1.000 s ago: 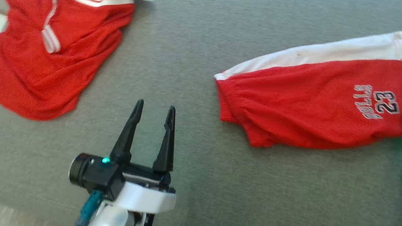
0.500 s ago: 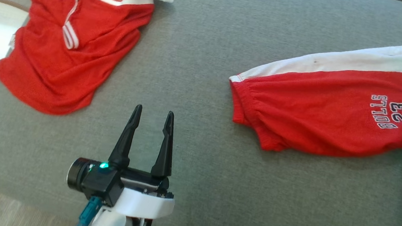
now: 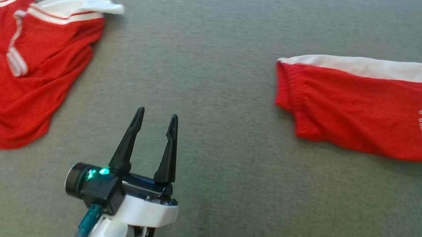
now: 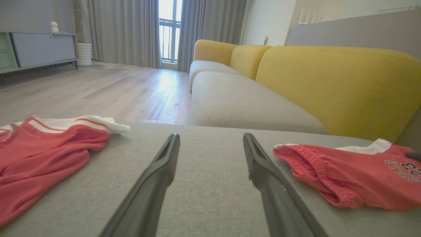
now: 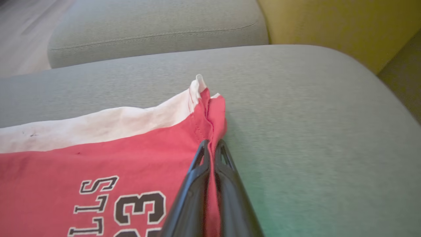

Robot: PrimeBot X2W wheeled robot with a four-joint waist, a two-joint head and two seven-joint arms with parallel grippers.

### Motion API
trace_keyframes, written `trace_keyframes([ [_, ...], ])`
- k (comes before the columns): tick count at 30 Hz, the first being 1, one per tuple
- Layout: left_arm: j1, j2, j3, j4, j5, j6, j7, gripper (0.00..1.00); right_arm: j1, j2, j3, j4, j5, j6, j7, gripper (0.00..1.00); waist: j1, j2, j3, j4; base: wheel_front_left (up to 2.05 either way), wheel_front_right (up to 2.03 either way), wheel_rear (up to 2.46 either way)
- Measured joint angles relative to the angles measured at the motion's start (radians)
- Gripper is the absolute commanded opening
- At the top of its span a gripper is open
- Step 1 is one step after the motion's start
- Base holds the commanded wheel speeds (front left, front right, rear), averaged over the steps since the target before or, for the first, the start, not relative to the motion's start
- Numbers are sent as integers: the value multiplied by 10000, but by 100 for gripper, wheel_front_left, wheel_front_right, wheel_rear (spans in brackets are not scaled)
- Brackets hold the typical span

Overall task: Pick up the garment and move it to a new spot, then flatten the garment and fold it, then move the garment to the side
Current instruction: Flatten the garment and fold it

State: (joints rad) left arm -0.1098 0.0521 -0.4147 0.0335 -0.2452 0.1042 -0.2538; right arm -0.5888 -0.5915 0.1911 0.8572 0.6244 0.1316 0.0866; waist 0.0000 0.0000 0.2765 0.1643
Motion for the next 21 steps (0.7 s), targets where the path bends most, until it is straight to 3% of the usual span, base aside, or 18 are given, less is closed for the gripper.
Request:
trace_keyframes([
  [4,-24,-2,4,27,2,-86,0,100,-2,-362,-134,27,-10,0,-128,0,0,0,79,-395,0,0,0],
  [10,-63,-2,-8,305,107,-167,0,100,-147,-320,-123,8,-13,0,-324,0,0,0,57,-606,0,0,0],
  [21,-9,0,-65,652,71,-207,0,100,-655,786,769,-1542,-84,0,-167,0,-1,0,-737,-344,0,0,0],
])
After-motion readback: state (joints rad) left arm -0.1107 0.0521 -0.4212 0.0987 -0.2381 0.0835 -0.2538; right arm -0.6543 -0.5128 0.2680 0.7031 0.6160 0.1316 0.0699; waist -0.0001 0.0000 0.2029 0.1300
